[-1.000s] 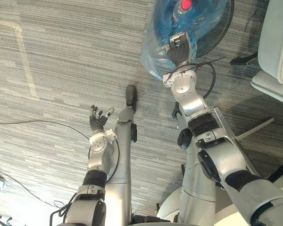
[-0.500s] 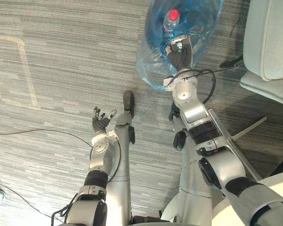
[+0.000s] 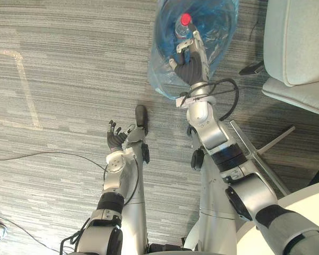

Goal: Gather rubbish on tea table into small bin, then transfer packed bag to large trash can.

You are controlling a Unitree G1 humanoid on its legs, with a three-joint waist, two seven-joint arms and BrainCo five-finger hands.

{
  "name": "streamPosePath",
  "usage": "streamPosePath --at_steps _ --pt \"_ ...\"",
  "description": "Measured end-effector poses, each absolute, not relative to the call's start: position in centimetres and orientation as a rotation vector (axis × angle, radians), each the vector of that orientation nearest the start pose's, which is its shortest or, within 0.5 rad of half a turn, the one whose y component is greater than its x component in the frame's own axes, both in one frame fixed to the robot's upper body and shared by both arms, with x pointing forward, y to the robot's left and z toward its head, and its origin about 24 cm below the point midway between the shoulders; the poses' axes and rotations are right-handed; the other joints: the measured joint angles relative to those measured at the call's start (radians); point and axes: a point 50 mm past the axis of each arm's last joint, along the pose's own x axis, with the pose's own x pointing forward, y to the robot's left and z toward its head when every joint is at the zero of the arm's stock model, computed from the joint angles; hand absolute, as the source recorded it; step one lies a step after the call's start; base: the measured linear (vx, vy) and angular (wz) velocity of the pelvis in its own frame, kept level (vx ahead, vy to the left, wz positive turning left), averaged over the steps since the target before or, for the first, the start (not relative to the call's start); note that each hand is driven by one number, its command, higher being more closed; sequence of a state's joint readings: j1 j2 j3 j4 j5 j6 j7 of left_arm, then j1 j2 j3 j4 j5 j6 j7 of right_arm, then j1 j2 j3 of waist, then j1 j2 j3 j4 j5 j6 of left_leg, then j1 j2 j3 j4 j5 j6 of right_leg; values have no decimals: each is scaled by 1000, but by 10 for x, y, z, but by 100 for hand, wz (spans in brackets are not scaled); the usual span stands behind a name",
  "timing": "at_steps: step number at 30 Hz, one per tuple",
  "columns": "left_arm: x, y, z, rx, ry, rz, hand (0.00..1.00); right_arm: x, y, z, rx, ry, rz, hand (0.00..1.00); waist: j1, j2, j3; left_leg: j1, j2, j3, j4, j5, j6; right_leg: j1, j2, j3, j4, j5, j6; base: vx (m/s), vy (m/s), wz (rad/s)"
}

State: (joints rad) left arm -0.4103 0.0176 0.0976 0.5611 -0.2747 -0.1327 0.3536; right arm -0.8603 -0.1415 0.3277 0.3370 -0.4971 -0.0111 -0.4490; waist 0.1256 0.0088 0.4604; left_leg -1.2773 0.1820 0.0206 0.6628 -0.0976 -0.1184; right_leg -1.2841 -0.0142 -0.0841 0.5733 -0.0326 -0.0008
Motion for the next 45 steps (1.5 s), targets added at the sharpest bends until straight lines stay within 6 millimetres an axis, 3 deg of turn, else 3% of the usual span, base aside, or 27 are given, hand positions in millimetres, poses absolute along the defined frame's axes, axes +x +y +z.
streamPosePath --at_steps 13,21,31,38,45 --pt "321 165 27 -258 112 398 0 363 -58 175 -896 -603 -76 0 -17 -2 1 23 12 23 -17 0 9 32 13 19 -58 35 12 8 -49 -7" --pt "321 165 26 -261 107 403 0 370 -57 163 -950 -530 -73 0 -18 -3 1 23 12 27 -29 3 12 33 14 19 -74 45 7 -1 -50 0" --pt "320 167 27 -277 90 412 0 378 -51 173 -947 -519 -83 0 -19 -5 3 22 9 24 -52 14 12 36 13 15 -97 49 14 -9 -45 2" --pt "320 172 27 -330 88 439 0 386 -55 203 -874 -548 -149 0 -19 -5 3 19 9 24 -69 17 9 29 13 12 -103 49 14 -13 -44 1" --pt "321 173 32 -367 55 443 0 395 -59 222 -837 -528 -190 0 -15 -3 5 -9 -2 21 -67 17 9 -8 0 8 -77 34 27 -21 -37 7"
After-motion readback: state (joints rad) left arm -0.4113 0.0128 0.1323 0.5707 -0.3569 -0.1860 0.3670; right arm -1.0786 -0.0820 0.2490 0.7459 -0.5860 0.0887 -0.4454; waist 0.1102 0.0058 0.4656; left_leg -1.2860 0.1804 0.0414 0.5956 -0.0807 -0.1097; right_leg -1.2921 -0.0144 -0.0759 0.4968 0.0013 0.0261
